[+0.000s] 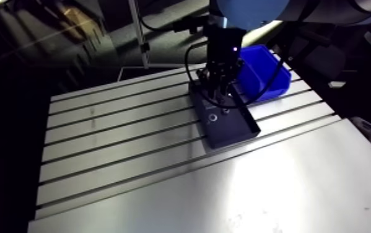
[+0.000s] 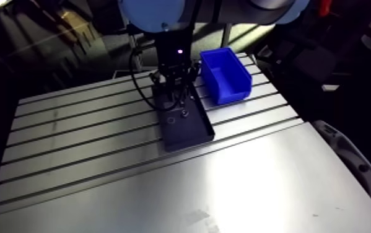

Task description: Pick up the M10 bolt from the tray and put it into the blue bin.

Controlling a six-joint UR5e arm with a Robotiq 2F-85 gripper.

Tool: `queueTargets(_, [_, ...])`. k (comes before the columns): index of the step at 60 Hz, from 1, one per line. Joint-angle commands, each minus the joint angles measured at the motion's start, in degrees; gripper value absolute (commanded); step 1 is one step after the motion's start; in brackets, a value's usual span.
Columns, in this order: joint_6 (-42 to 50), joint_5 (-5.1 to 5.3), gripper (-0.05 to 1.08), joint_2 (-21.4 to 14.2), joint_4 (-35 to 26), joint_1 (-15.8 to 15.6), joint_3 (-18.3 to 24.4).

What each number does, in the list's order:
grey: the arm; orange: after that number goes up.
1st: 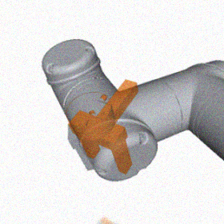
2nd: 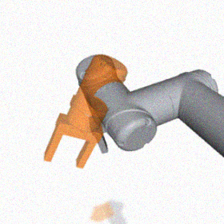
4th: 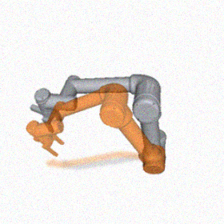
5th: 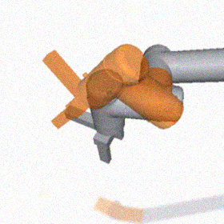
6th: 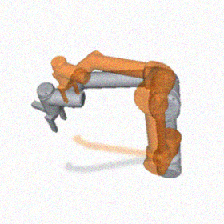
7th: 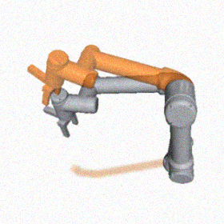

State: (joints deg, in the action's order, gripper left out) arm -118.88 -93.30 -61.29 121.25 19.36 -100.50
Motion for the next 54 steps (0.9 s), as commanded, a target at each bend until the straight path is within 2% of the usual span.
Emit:
queueTargets(1, [0.0,0.0,0.56,0.4,0.0,0.1,0.0])
queueTargets(25, [0.1,0.0,0.6,1.0,0.3,-0.1,0.2])
queueTargets(40, [0.1,0.0,0.72,0.9,0.4,-0.1,0.2])
queueTargets(54, [0.2,0.0,0.75,0.9,0.3,-0.1,0.1])
